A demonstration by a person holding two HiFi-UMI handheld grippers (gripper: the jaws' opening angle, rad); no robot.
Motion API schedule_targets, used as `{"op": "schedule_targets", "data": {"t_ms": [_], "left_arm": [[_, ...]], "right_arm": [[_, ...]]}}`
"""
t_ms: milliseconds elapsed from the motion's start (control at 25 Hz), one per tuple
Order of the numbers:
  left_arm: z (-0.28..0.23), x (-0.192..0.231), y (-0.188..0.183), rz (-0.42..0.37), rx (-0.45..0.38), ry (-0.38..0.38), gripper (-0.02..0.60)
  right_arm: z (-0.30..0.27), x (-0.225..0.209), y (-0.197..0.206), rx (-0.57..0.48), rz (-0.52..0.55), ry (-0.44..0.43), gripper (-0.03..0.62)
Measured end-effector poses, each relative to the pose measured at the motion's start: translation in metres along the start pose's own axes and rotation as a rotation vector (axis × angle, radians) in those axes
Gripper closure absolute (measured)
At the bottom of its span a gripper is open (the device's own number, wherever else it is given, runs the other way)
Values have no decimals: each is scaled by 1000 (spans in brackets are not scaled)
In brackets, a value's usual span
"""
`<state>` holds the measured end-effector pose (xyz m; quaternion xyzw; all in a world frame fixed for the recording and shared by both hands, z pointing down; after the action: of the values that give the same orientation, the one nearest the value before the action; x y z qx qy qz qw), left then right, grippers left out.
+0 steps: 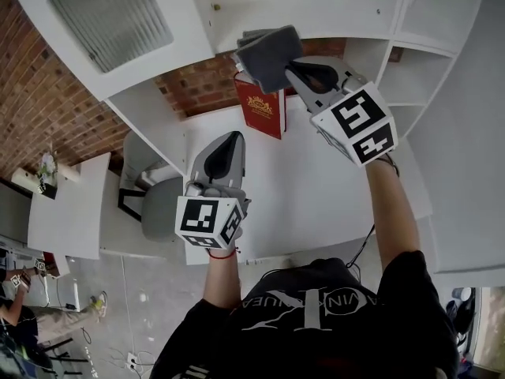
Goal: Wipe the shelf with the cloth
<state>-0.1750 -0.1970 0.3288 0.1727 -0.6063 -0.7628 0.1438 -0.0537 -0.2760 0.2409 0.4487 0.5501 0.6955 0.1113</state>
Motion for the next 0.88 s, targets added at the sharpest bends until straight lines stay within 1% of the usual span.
{"op": "schedule_targets", "data": {"t_ms": [120, 360, 600, 880], "left_arm": [[5, -10, -2, 31, -2, 0, 571], [24, -33, -3, 42, 15, -55, 571], [49, -68, -2, 27, 15, -98, 571], [85, -98, -7, 16, 12, -153, 571]], "right_arm": [[26, 1, 6, 5, -27, 16, 562], [75, 12, 28, 20, -105, -4, 562], [123, 25, 50, 15, -165, -29, 562], [172, 51, 58, 15, -199, -38, 562]]}}
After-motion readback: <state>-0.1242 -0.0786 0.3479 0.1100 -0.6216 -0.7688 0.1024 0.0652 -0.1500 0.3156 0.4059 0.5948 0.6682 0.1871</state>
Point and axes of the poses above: the fingertips, and each gripper's own axes: z backward along the fingers, x to its left, y out of its underside, the point moved 3 cm from there along z, backward along the fingers, and after that the axes turned 5 degrees about -x, right-handed, at the moved point
